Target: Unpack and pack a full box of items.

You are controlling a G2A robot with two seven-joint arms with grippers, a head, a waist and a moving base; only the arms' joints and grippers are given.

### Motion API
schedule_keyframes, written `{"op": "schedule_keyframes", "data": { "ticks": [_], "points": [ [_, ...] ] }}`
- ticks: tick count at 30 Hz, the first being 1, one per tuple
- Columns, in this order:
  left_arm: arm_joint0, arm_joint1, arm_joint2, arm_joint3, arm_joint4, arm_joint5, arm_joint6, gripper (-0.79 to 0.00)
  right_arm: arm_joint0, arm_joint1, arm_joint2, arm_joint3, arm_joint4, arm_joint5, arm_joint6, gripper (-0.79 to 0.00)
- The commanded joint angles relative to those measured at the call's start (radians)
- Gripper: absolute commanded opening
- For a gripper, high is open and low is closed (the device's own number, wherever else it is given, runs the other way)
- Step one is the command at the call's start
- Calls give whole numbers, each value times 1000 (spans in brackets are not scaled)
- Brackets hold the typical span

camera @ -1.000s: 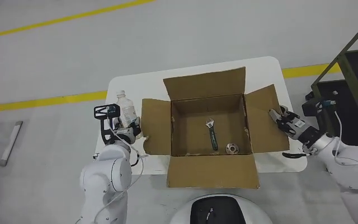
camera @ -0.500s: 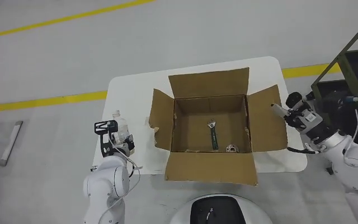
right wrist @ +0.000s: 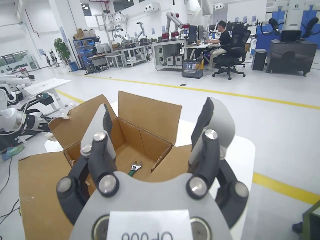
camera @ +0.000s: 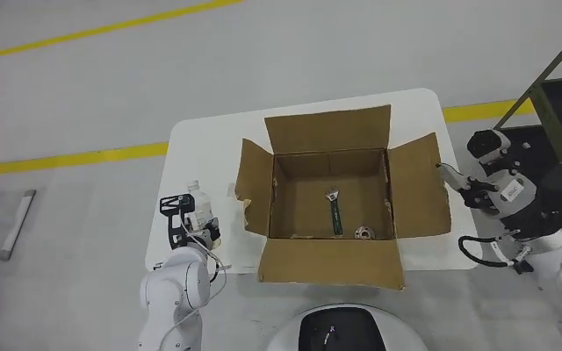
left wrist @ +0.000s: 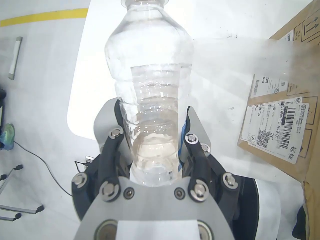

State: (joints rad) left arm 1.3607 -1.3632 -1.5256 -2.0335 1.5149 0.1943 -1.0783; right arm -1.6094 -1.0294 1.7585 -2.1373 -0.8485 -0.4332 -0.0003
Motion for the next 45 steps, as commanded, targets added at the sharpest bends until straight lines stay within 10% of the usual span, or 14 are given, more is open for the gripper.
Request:
{"op": "schedule_keyframes", "data": {
  "ticks": [1,16,31,33,36,45],
  "points": [
    [0,0,0,0,0,0,0,-785,11,-1,-27,9,-34,-1,3,-785],
    [13,11,106,199,329,-164,30,-785,120,-11,-152,145,-143,-8,3,-785],
    [-92,-13,211,463,442,-80,76,-785,135,-5,-109,172,-107,-121,42,-785],
    [-96,-16,210,468,427,-82,69,-683,133,-5,-109,168,-109,-126,47,-785],
    [-106,-19,208,472,422,-84,53,0,132,-5,-113,163,-113,-128,53,-785],
    [-91,-21,175,378,395,-126,22,0,144,-6,-130,165,-119,-120,88,-785]
  ]
}}
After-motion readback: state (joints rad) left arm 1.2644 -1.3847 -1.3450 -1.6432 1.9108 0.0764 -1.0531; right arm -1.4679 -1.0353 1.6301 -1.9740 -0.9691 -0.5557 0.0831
